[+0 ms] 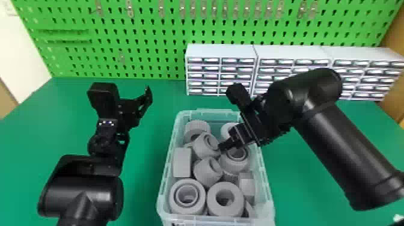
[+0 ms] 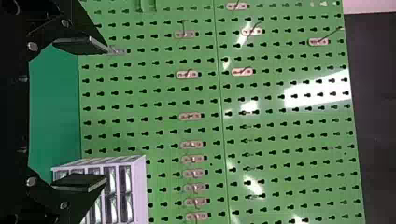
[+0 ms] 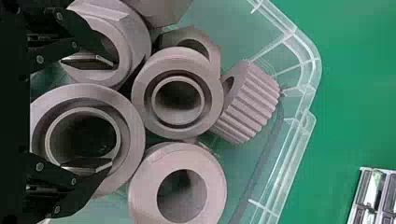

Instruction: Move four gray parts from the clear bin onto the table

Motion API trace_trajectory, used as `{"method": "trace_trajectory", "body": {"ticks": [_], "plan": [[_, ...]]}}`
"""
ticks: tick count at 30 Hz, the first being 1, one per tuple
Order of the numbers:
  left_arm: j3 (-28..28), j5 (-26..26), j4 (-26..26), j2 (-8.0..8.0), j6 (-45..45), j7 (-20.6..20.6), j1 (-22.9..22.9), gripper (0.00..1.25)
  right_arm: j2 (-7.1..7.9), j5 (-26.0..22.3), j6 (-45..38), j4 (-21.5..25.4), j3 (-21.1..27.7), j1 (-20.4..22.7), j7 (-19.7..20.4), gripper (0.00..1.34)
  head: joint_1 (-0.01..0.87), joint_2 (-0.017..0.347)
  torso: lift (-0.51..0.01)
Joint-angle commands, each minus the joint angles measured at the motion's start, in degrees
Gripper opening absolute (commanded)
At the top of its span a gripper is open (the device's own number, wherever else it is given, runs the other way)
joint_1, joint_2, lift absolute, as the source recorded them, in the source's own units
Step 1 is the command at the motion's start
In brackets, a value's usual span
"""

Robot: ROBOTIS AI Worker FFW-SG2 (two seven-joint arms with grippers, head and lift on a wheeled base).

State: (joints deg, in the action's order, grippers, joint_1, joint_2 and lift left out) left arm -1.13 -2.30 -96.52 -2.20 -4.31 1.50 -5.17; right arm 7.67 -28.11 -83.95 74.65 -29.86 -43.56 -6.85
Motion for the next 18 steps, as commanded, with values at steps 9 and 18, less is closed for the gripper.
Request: {"method": "trace_trajectory", "body": {"ticks": [9,18], "plan": [[-0.3,0.4,0.4,0.0,0.0,0.0,-0.3,0.96,-0.02,-1.6,1.7,-2.0,-1.5,-0.2,0.0,0.82,0.693,0.072,-0.052],[-0.3,0.5,0.4,0.0,0.0,0.1,-0.4,0.96,-0.02,-1.8,2.2,-3.0,-2.1,-0.3,0.0,0.82,0.693,0.072,-0.052]]}}
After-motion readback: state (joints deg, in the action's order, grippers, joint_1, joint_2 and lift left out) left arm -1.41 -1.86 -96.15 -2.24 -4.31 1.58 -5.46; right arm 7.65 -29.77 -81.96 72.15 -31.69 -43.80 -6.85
